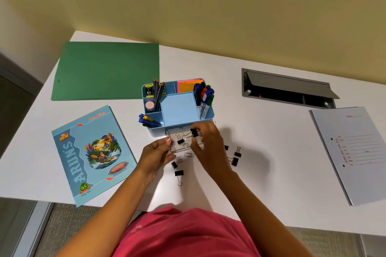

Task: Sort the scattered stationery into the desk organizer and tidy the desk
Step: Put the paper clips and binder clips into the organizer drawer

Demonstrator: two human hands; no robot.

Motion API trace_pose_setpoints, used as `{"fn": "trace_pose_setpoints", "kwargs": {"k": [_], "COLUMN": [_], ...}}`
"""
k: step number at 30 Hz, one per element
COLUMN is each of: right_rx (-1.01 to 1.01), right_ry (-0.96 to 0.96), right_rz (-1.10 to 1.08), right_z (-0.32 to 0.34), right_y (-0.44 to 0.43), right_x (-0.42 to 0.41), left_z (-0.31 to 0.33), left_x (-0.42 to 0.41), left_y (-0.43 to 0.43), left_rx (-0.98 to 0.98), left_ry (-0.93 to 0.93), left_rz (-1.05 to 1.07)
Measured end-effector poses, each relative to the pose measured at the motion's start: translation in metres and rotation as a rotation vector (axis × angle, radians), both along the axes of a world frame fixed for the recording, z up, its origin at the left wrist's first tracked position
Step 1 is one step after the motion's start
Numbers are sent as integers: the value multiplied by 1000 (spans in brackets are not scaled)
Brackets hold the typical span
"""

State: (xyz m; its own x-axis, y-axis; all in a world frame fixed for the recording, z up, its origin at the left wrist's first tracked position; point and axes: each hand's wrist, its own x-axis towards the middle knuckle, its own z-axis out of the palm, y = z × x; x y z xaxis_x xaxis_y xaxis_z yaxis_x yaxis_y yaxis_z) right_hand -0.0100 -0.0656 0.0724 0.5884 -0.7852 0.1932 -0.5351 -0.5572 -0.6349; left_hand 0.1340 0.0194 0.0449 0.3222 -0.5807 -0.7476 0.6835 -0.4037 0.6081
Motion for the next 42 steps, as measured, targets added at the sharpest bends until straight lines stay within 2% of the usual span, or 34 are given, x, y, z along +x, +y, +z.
{"fn": "trace_pose_setpoints", "kwargs": {"k": [6,13,20,24,27,32,37,42], "right_rx": [-149,-116,65,125,243,383,283,280], "right_ry": [70,105,1,114,172,214,263,271], "right_rz": [39,-2,-311,-547,-656,-621,-537,-541], "right_z": [-16,-17,-24,-44,-52,-59,-62,-63], "right_y": [0,-2,-8,-5,-3,-1,2,1], "right_x": [24,10,-57,-103,-118,-107,-96,-97], "left_z": [4,4,2,1,0,0,0,0], "left_x": [-3,-2,-2,-2,-2,-2,-2,-2], "left_y": [2,3,3,3,3,3,3,3], "left_rx": [-9,-22,-28,-27,-28,-31,-33,-32], "left_ry": [-14,-24,-9,-7,-14,-20,-10,-11], "left_rz": [1,-21,-40,-39,-42,-46,-32,-38]}}
